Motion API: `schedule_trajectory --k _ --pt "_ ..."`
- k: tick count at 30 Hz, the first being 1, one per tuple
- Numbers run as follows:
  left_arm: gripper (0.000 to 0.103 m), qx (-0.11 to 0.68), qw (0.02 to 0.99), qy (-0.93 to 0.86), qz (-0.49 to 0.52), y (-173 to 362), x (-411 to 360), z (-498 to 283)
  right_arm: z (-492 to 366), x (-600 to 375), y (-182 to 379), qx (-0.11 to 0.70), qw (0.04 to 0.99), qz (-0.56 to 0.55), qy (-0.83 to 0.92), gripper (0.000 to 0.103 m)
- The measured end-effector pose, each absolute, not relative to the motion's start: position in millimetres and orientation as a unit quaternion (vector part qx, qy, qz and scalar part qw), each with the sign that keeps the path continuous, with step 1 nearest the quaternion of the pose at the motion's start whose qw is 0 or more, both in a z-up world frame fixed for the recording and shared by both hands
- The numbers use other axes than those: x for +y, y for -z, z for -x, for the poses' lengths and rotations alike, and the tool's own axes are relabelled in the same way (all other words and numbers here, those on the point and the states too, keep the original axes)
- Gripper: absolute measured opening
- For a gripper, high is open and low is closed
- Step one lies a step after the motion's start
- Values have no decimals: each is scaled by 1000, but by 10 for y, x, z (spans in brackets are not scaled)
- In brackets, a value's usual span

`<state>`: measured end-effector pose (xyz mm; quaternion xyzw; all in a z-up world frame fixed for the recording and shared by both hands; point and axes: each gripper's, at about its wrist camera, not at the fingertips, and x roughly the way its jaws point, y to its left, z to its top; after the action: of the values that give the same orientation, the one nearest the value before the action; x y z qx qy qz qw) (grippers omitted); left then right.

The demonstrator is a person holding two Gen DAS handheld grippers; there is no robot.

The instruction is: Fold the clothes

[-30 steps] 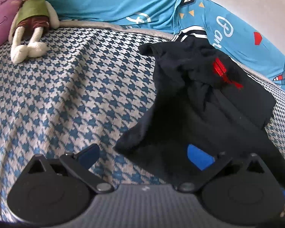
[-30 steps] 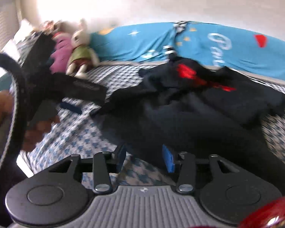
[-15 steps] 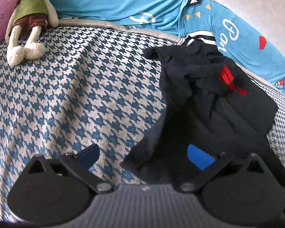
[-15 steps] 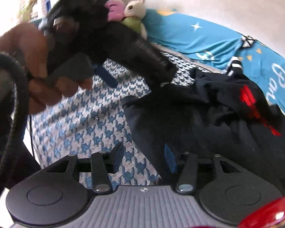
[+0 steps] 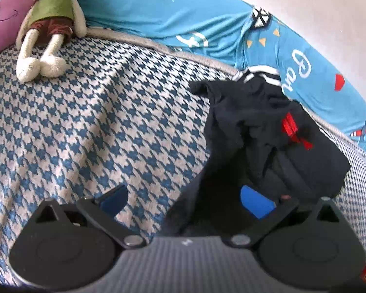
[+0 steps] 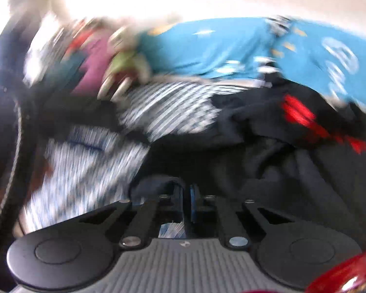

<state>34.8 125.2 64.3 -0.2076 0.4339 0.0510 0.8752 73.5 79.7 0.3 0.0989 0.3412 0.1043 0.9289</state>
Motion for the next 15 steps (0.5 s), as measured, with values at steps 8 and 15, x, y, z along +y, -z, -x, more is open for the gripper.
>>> schedule_trajectory --k 8,15 --pt "103 440 868 -36 226 -612 1183 -381 -903 -32 -66 316 908 -273 8 21" --pt "103 450 861 -15 234 -567 1038 -448 -807 -103 -245 301 923 -234 63 27"
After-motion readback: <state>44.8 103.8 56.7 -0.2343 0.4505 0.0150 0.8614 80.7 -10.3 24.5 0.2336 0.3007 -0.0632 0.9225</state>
